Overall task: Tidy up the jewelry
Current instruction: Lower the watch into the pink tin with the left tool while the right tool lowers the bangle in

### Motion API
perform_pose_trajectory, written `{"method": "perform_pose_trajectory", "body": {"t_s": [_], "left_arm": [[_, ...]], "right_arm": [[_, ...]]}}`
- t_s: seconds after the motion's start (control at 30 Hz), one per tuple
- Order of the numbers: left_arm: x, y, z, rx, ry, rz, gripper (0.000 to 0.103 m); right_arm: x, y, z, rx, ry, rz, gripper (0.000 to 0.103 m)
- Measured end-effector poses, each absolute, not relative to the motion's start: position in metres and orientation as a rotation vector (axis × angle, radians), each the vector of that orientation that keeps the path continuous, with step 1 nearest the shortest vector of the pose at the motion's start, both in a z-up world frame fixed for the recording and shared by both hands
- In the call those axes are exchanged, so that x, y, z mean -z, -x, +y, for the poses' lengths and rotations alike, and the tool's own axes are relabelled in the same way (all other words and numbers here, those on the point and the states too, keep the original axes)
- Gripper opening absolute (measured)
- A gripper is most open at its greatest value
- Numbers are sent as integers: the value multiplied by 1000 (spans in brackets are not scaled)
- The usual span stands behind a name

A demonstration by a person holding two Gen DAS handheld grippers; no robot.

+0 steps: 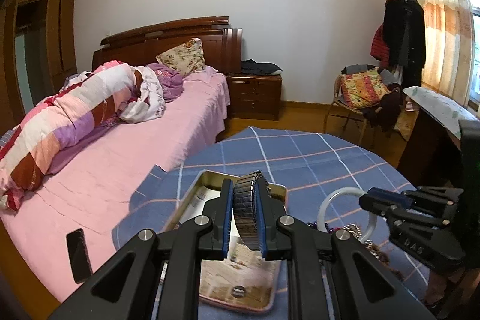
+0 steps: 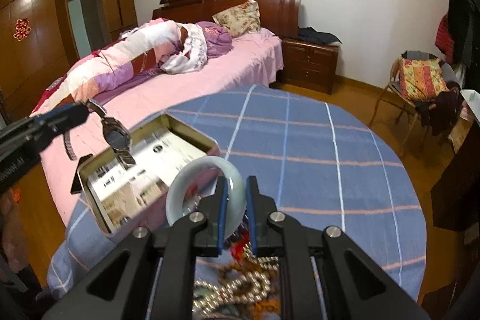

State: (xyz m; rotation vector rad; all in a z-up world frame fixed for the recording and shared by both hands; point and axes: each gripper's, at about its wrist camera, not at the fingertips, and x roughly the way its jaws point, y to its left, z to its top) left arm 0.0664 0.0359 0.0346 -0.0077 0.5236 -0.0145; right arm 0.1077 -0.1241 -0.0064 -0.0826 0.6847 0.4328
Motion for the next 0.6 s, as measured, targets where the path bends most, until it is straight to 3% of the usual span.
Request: {"method": "perform_pose_trajectory", "body": {"t_s": [0.6], "left_arm": [[-9,-114,65,-18,11,593,13]], "right_arm": [[7,-144,-66,-499,103,708,15]]}}
